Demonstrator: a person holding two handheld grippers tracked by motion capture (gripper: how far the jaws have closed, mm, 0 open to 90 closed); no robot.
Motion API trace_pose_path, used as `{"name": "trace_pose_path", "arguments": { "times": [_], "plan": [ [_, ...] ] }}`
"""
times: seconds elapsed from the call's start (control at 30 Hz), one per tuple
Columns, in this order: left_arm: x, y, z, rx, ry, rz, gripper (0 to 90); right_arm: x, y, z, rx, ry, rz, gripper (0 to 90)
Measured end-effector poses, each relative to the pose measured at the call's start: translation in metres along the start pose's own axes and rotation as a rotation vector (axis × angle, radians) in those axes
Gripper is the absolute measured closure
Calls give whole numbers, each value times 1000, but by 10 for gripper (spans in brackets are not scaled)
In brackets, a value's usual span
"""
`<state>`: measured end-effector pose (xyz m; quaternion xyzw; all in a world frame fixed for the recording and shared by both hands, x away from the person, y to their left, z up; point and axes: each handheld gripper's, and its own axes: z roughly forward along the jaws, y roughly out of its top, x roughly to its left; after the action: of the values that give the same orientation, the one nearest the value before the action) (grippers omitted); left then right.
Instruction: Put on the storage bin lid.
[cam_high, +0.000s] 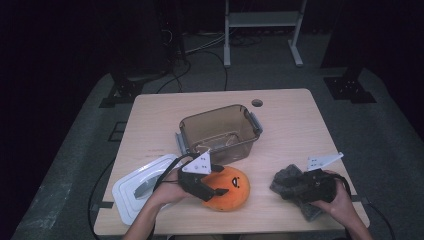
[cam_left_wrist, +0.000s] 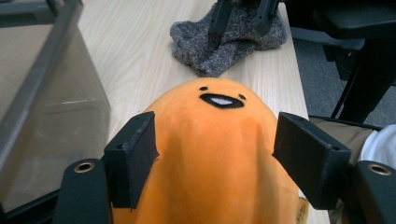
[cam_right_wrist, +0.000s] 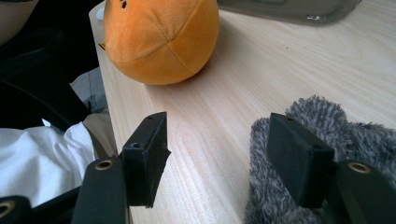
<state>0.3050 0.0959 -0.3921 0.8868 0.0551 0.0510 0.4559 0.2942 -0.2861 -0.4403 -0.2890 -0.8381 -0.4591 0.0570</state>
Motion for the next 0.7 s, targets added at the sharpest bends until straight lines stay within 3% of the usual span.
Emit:
{"name": "trace_pose_path", "arguments": {
  "times": [0.03, 0.07, 0.27, 0.7],
  "plan": [
    [0, 1, 5, 8, -19, 9, 306, 0, 0, 0, 0, 1, 1, 377],
    [0, 2, 7, 10, -12, 14, 317, 0, 0, 0, 1, 1, 1, 376],
    [4, -1, 15, 18, -17, -13, 395, 0, 0, 1, 5, 3, -5, 376],
    [3, -6, 25, 65, 24, -46, 465, 0, 0, 1, 1, 7, -3, 377]
  ]
}}
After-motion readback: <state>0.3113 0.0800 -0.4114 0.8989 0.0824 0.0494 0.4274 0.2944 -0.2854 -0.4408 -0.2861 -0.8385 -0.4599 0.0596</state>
